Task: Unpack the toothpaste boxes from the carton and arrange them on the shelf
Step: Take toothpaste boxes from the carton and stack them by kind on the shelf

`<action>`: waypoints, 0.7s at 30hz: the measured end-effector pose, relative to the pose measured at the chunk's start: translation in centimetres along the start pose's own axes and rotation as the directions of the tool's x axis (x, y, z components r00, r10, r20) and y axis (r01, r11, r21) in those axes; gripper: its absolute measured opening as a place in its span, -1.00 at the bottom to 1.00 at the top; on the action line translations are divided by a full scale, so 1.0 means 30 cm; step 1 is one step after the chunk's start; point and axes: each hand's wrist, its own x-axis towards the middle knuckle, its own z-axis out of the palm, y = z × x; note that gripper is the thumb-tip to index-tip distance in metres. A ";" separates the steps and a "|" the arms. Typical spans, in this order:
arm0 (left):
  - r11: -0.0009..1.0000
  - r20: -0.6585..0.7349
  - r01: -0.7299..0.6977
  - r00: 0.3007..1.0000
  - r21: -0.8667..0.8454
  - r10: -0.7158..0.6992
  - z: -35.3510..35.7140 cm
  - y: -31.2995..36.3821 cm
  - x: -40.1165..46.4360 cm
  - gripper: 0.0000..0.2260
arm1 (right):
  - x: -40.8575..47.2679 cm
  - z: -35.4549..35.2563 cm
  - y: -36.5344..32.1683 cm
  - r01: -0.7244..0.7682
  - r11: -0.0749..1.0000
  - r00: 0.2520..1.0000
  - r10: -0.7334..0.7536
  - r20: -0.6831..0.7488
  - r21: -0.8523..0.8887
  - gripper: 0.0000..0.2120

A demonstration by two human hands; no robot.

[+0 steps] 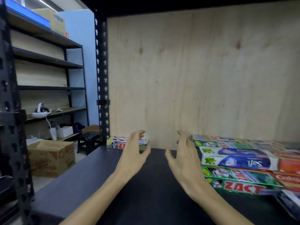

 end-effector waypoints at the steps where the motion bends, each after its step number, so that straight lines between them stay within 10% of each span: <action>1: 1.000 -0.001 -0.001 1.000 -0.029 0.001 0.026 0.040 -0.004 -0.61 | -0.001 -0.034 0.007 0.013 1.000 1.000 -0.014 -0.017 -0.021 -0.40; 10: 0.993 0.166 -0.078 0.982 -0.093 0.092 0.301 0.313 0.030 -0.66 | 0.096 -0.370 0.298 -0.135 0.938 0.991 0.129 -0.038 -0.321 -0.25; 21: 0.945 0.291 0.196 0.950 -0.261 -0.117 0.494 0.265 0.138 -0.70 | 0.262 -0.451 0.562 -0.033 0.863 0.868 0.275 0.414 -0.504 -0.09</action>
